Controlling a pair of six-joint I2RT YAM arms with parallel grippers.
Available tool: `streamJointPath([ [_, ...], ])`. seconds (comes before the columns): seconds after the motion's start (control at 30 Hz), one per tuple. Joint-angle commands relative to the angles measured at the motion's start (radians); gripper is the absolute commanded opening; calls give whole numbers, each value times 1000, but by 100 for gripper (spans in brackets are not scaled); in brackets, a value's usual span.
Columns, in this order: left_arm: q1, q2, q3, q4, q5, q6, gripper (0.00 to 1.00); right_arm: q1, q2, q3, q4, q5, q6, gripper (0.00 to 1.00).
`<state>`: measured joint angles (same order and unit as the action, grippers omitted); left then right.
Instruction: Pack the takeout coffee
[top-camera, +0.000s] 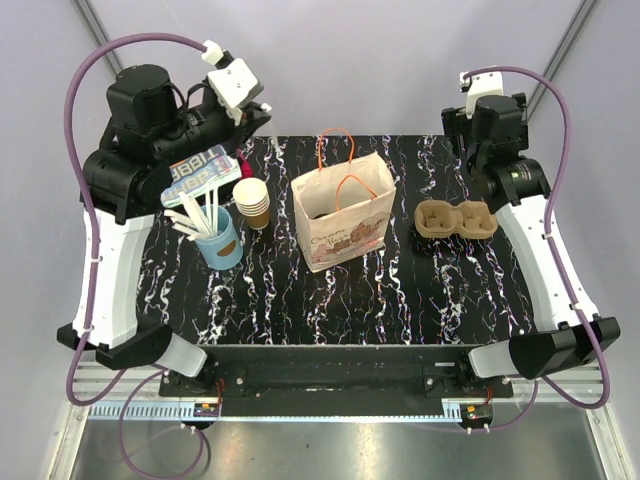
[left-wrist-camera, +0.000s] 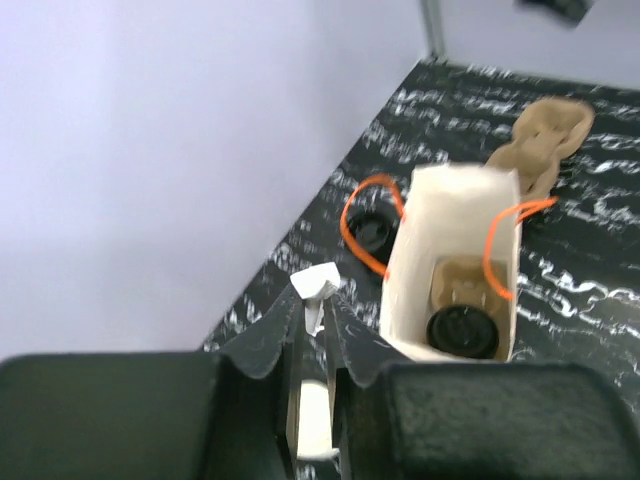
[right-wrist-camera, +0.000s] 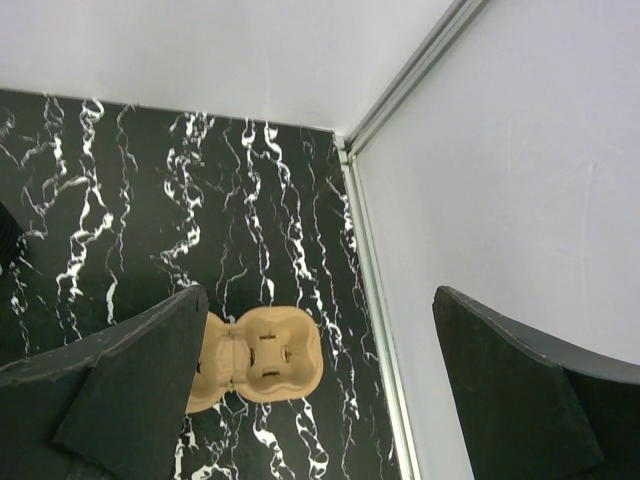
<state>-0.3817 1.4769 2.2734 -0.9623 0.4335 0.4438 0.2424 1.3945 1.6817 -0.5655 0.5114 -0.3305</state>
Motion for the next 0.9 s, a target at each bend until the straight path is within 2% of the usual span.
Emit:
streamJointPath([
  [0.0,-92,43,98,94,-51,10,16,-15,-9,-37,50,-17,39,100],
  [0.2,-242,118,135,74,-156,72,17,-25,-22,-59,52,-31,45,100],
  [0.4,-335,184,120,60,-211,98,17,-25,-46,-71,50,-51,56,100],
  [0.87,-436,316,74,43,-245,88,16,-25,-110,-135,52,-53,24,100],
])
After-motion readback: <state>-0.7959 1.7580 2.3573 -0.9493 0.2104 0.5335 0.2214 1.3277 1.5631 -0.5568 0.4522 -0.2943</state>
